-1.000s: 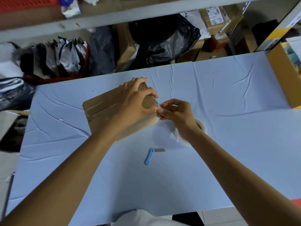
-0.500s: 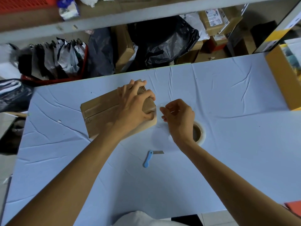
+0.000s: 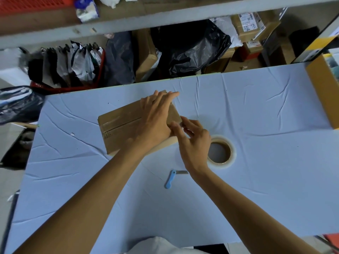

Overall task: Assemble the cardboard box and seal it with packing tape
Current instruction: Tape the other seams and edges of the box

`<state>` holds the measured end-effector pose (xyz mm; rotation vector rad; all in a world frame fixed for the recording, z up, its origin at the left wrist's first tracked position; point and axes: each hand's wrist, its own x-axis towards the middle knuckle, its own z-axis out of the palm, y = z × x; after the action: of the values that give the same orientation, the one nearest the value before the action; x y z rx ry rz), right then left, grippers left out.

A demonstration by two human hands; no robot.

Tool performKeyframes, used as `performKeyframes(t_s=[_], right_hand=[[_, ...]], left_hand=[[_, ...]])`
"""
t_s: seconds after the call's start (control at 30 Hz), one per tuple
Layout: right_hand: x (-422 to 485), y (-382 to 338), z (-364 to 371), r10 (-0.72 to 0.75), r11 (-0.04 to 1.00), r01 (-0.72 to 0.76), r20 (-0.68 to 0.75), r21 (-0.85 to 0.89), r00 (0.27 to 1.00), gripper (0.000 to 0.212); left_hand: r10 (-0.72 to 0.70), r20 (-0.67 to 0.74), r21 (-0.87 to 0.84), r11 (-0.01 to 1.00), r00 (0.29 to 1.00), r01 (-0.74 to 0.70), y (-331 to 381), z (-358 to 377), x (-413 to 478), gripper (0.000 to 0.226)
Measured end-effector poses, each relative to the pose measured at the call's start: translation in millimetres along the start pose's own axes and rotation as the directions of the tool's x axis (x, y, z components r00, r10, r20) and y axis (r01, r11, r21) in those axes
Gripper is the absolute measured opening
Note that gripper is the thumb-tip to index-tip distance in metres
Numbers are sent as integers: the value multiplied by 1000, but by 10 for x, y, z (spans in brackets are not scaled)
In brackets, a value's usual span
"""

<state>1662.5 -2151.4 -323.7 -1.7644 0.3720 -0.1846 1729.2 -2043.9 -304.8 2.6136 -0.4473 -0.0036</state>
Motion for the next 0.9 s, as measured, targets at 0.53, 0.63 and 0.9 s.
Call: performKeyframes(t_s=[0.53, 0.63, 0.9], right_hand=[[365, -203, -136, 96, 984, -97, -11, -151, 995, 37], [530, -217, -155, 63, 977, -39, 109, -210, 992, 29], [472, -187, -241, 2, 966, 81, 319, -246, 948, 8]], left_hand=[[-73, 358, 145, 989, 931, 22, -127, -439, -123, 118], [27, 448, 56, 997, 894, -58, -152, -470, -165, 120], [-139, 368, 15, 989, 919, 144, -379, -688, -316, 115]])
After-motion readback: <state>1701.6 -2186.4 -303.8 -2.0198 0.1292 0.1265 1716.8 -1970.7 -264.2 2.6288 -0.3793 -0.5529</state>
